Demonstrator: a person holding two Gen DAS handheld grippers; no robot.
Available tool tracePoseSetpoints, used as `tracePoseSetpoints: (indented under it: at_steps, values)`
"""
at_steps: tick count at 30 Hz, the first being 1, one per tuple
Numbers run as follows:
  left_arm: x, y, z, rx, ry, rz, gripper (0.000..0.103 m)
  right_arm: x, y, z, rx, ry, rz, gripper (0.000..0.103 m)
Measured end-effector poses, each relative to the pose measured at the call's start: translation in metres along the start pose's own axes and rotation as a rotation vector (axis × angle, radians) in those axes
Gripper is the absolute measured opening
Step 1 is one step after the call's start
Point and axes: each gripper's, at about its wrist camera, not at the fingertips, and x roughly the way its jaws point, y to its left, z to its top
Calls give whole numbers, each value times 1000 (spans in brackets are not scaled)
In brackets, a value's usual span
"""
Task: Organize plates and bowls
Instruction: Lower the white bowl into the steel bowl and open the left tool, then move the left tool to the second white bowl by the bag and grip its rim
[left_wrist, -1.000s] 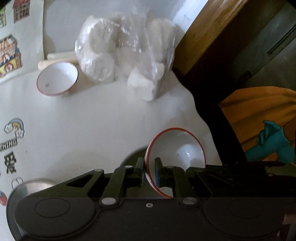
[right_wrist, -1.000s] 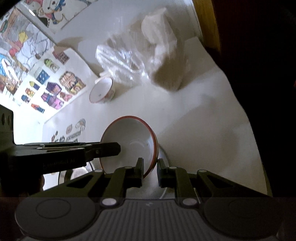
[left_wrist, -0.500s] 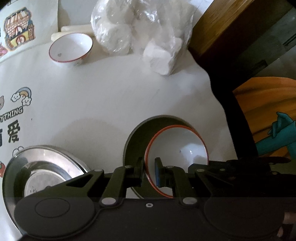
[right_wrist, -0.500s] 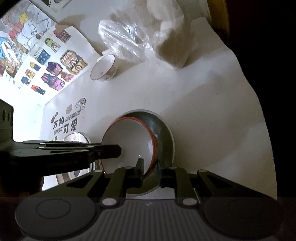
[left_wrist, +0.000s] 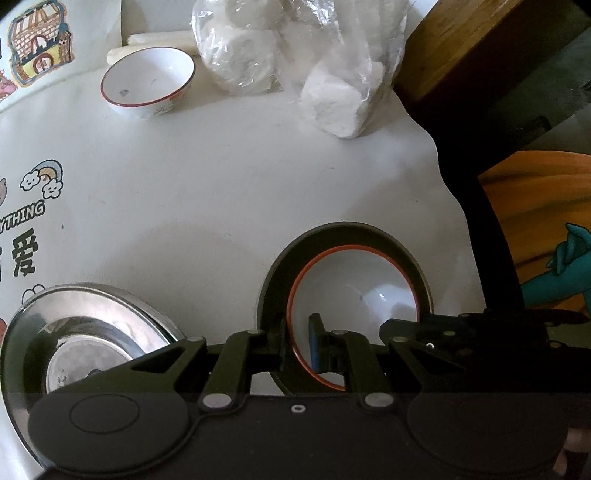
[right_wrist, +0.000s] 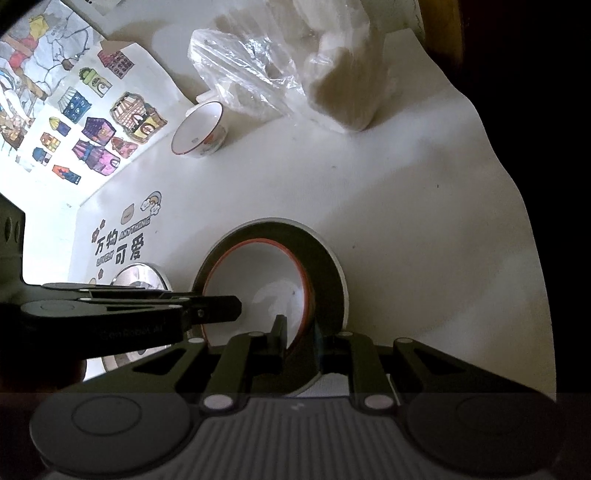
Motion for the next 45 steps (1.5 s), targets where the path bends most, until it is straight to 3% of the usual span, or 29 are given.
tracePoseSetpoints:
  at_steps: [12,23,28,31,33,38,42,45]
  values:
    - [-1,4,4,13,3,-19,14,3,-1,-1,34,-2,-16,19]
    - [-20,15,13,1,-31,-84,22,-13,10,-1,34,-54,-47,32]
    - [-35,26,20,-4,-82,-97,38,-25,15,1,52,-104,-60,38]
    - [-44,43,25,-23,-114,-88,54,-28,21,5,66,-137,-59,50]
    - [-51,58,30,-41,-135,-74,71,-28,28,8,71,-157,-56,58]
    - [-60,102,44,-109,-157,-37,93,-18,45,18,84,-175,-23,72]
    - [-67,132,54,-143,-168,-2,102,-6,62,26,84,-185,-7,84]
    - [-70,152,63,-168,-170,26,102,4,74,33,83,-188,13,89]
